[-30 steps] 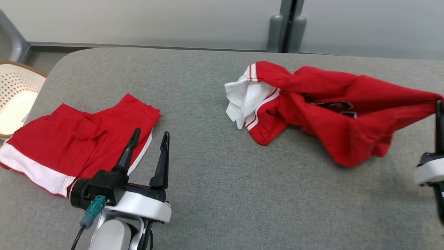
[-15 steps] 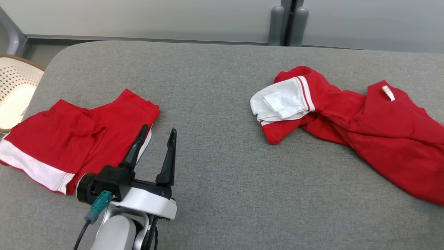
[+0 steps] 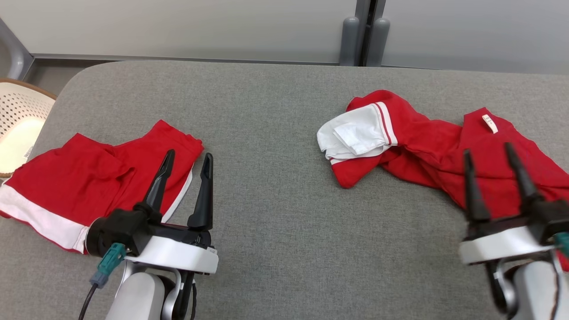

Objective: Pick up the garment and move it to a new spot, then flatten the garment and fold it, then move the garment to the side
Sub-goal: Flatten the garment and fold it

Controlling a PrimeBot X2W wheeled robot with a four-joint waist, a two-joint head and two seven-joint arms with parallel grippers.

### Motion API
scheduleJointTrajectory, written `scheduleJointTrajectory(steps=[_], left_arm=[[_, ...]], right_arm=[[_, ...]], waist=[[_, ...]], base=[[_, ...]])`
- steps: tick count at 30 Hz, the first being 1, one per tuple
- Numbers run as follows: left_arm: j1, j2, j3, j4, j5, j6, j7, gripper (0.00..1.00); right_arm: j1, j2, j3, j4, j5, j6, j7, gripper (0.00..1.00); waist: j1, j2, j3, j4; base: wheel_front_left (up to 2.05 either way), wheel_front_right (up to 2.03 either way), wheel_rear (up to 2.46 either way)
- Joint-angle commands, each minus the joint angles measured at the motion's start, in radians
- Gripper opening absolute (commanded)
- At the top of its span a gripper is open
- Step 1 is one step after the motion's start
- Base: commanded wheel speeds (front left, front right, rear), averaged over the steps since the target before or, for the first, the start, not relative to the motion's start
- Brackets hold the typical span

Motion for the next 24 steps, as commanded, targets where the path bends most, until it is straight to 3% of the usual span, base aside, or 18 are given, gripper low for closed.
scheduleJointTrajectory(steps=[1, 7, 11, 24], left_arm=[[0.011, 0.004, 0.004, -0.004, 0.009, -0.006, 0.0, 1.0], [0.013, 0.004, -0.016, -0.002, 0.015, -0.015, 0.0, 1.0], [0.007, 0.004, -0.016, -0.009, -0.013, -0.005, 0.0, 1.0], [-0.025, 0.004, -0.08, -0.001, -0.07, 0.01, 0.0, 1.0]], right_arm=[[0.027, 0.022, 0.036, -0.038, 0.006, -0.001, -0.007, 1.0], [0.073, 0.049, 0.156, -0.058, -0.04, -0.001, -0.007, 1.0], [0.042, 0.061, 0.164, -0.051, -0.056, -0.001, -0.007, 1.0], [-0.171, -0.038, 0.262, 0.202, -0.203, -0.001, 0.041, 1.0]], waist=[[0.0, 0.0, -0.003, -0.001], [0.0, 0.0, 0.01, 0.016], [0.0, 0.0, 0.024, 0.032], [0.0, 0.0, 0.097, 0.161]], base=[[0.0, 0.0, 0.0], [0.0, 0.0, 0.0], [0.0, 0.0, 0.0], [0.0, 0.0, 0.0]])
